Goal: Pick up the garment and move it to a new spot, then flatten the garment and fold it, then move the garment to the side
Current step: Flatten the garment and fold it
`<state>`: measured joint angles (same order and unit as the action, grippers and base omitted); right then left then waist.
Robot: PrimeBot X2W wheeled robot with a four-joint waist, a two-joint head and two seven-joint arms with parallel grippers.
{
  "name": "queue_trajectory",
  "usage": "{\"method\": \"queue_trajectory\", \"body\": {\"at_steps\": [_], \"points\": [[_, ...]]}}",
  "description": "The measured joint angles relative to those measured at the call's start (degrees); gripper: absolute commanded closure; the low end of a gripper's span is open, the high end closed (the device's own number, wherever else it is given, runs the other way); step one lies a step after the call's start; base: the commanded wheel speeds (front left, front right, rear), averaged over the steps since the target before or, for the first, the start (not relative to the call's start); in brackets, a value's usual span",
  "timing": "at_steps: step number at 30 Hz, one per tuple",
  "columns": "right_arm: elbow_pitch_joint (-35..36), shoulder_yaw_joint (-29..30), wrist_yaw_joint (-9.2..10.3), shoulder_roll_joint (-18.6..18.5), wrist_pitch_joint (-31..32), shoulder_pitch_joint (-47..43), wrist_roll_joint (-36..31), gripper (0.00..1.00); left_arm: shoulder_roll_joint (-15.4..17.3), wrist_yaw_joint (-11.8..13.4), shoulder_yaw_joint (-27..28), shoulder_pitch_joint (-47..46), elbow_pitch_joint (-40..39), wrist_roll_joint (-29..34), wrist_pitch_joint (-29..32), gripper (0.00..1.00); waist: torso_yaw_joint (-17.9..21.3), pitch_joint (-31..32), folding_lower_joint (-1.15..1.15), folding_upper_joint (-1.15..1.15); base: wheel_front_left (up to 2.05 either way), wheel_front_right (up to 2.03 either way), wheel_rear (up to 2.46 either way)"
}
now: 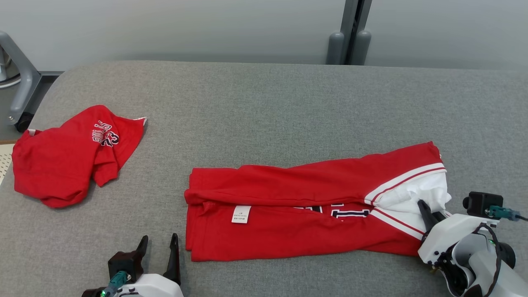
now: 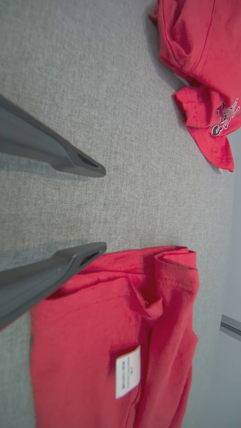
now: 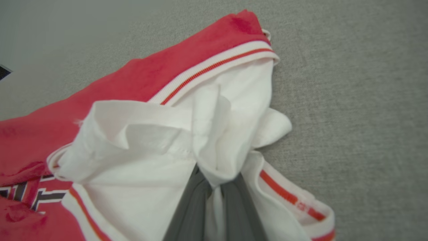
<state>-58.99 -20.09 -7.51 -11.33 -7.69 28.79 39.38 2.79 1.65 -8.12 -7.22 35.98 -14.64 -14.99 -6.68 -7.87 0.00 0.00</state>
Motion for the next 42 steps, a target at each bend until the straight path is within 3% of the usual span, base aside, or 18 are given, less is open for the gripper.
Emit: {"method": "queue_trajectory", "body": {"at_steps": [9, 15, 28, 42], "points": [[-0.53, 2.81, -0.04, -2.52, -6.76, 1.14, 0.92, 1.0, -0.02, -0.42, 0.0, 0.24, -0.02, -0.87, 0.0, 0.0, 1.08, 0.9, 0.0, 0.0, 0.0, 0.0, 0.0], [5.72, 2.64, 0.01, -1.36, -7.24, -0.29, 0.08, 1.0, -0.02, -0.48, -0.59, 0.42, -0.13, -1.12, 0.0, 0.0, 2.1, 1.79, 0.0, 0.0, 0.0, 0.0, 0.0], [17.69, -15.67, 0.02, 5.73, -4.24, -3.53, 2.87, 1.0, -0.01, -0.58, -2.41, 0.6, -0.01, -1.7, 0.0, 0.0, -0.33, 2.61, 0.0, 0.0, 0.0, 0.0, 0.0], [16.04, -27.76, 0.02, 8.4, -2.59, 0.34, 8.31, 1.0, -0.03, -0.57, -5.81, 0.93, 0.26, -2.21, 0.0, 0.0, -6.96, 3.5, 0.0, 0.0, 0.0, 0.0, 0.0]]}}
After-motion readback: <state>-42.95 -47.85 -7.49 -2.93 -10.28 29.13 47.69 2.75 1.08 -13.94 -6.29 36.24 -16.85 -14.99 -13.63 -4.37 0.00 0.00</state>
